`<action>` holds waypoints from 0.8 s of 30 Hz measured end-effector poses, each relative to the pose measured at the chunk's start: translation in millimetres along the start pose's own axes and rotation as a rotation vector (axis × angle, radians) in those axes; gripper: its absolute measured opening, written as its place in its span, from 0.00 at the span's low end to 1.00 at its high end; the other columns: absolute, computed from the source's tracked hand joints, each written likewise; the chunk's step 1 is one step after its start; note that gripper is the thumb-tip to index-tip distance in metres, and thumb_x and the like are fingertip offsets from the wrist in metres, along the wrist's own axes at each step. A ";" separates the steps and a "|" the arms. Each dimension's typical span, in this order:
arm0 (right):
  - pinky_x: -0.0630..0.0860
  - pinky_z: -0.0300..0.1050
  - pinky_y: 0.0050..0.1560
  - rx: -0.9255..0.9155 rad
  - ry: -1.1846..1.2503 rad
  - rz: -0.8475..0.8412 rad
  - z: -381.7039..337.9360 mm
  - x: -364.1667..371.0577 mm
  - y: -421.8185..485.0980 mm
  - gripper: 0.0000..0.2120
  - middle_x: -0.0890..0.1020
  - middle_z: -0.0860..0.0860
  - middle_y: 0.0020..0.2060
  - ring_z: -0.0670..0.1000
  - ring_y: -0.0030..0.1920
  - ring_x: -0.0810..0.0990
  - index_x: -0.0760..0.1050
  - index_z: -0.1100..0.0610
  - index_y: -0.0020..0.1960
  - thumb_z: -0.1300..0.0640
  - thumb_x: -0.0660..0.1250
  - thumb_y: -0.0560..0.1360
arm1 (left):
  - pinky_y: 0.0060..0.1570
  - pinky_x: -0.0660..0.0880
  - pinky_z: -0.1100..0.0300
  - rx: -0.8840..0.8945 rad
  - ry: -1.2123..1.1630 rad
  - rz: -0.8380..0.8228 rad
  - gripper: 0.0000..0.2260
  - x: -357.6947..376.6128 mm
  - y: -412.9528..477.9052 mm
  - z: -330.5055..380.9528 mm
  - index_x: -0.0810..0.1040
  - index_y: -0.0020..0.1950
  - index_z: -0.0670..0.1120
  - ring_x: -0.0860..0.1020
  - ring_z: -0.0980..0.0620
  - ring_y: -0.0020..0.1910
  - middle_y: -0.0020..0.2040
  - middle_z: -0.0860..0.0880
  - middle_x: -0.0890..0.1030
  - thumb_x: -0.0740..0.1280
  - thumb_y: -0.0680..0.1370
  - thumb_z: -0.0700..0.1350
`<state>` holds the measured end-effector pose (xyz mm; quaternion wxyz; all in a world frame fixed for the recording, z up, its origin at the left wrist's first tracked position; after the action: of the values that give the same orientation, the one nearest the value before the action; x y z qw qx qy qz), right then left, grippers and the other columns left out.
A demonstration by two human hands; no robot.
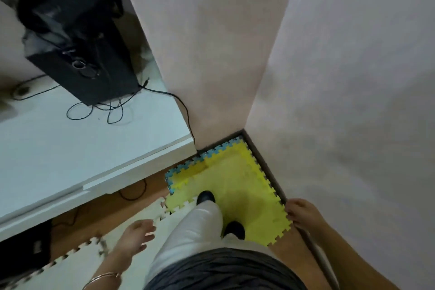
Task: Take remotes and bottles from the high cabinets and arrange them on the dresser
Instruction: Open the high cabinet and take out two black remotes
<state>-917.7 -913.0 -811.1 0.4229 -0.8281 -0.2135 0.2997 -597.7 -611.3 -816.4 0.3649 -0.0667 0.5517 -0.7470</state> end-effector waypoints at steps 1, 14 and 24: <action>0.65 0.36 0.25 0.010 -0.028 -0.020 -5.7 6.4 3.8 0.10 0.75 0.53 0.34 0.49 0.30 0.73 0.74 0.63 0.55 0.61 0.63 0.76 | 0.54 0.67 0.55 -0.028 -0.040 0.007 0.12 -1.2 -0.5 -2.4 0.74 0.58 0.42 0.76 0.44 0.53 0.55 0.43 0.79 0.60 0.80 0.47; 0.55 0.37 0.31 0.017 -0.250 -0.152 -110.5 52.6 21.4 0.08 0.70 0.55 0.31 0.50 0.28 0.66 0.72 0.61 0.39 0.64 0.60 0.77 | 0.52 0.67 0.56 0.021 -0.325 0.101 0.09 -31.3 5.1 41.4 0.74 0.55 0.43 0.77 0.47 0.49 0.51 0.45 0.79 0.59 0.80 0.46; 0.71 0.39 0.45 -0.543 -0.631 -0.416 -308.4 138.8 -3.8 0.03 0.78 0.54 0.46 0.49 0.43 0.75 0.75 0.55 0.48 0.59 0.63 0.77 | 0.42 0.70 0.59 0.214 -0.441 0.365 0.10 -61.9 -47.3 104.2 0.76 0.57 0.41 0.79 0.48 0.48 0.55 0.43 0.80 0.62 0.78 0.42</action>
<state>-608.1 -1003.2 -709.1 0.1561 -0.7168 -0.5640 0.3791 -522.8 -647.8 -716.5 0.6089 -0.0884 0.3801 -0.6906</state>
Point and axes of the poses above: each hand's wrist, its own y-axis towards the middle knuckle, its own x-axis out of the palm, z = x × y, the point moved 6 cm from there along y, towards the middle knuckle
